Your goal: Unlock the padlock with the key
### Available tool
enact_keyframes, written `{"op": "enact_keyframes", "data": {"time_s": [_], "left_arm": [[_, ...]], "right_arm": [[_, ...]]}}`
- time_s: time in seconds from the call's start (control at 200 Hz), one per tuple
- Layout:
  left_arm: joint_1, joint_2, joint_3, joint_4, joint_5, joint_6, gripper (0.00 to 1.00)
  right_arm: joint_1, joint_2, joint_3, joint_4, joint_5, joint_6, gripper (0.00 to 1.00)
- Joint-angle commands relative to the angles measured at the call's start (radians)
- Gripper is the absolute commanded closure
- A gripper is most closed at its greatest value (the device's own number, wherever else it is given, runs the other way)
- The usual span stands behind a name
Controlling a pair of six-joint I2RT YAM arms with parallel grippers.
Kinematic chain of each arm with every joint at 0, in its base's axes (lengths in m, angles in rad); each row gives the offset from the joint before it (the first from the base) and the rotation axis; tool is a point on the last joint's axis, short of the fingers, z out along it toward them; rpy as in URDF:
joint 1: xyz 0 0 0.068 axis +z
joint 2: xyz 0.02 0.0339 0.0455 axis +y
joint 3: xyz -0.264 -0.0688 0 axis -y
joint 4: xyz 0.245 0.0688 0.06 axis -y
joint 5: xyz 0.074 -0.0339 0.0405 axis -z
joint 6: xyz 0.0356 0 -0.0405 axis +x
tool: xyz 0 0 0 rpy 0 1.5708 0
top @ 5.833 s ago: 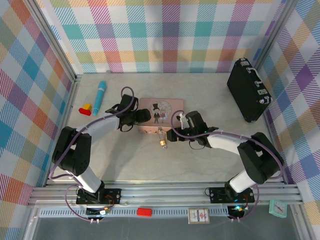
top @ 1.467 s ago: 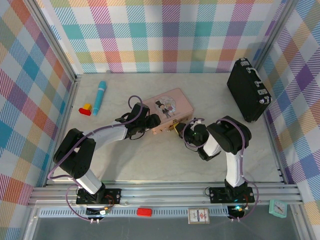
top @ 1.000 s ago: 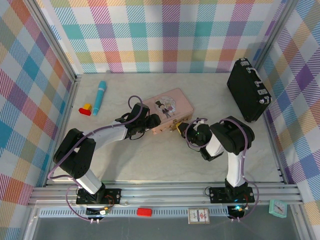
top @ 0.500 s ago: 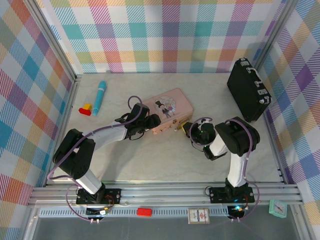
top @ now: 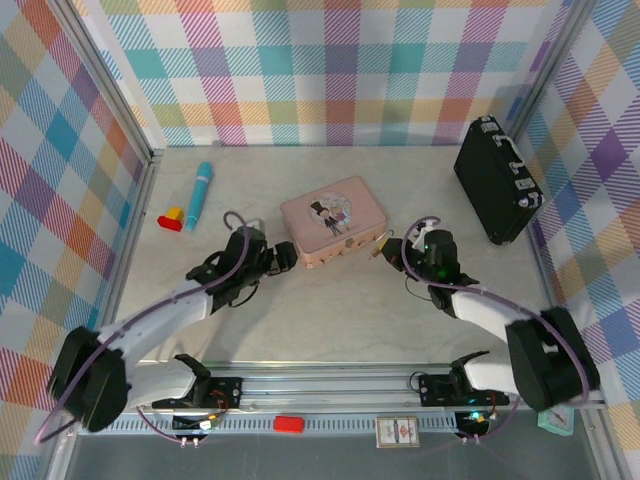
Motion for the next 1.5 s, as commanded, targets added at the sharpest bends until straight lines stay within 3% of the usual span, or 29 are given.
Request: {"op": "enact_keyframes", "data": {"time_s": [0.0, 0.1, 0.215, 0.46, 0.8, 1.27, 1.495], "left_arm": [[0.006, -0.165, -0.077, -0.051, -0.113, 0.102, 0.15], [0.006, -0.318, -0.131, -0.082, -0.144, 0.135, 0.14], [0.006, -0.445, -0.167, -0.148, -0.189, 0.169, 0.13], [0.006, -0.521, -0.244, -0.131, -0.249, 0.171, 0.13], [0.006, -0.570, -0.286, -0.093, -0.284, 0.161, 0.13], [0.006, -0.587, -0.301, -0.082, -0.283, 0.161, 0.13], [0.006, -0.586, -0.303, -0.080, -0.283, 0.161, 0.12]], "right_arm": [[-0.010, -0.117, 0.085, -0.449, -0.048, -0.244, 1.00], [-0.010, -0.220, 0.161, -0.680, -0.023, -0.322, 1.00], [-0.010, -0.282, 0.232, -0.914, 0.089, -0.374, 1.00], [-0.010, -0.255, 0.239, -1.093, 0.188, -0.359, 1.00], [-0.010, -0.116, 0.207, -1.063, 0.246, -0.305, 1.00], [-0.009, 0.088, 0.234, -0.971, 0.212, -0.312, 1.00], [-0.001, 0.101, 0.232, -0.931, 0.229, -0.314, 1.00]]}}
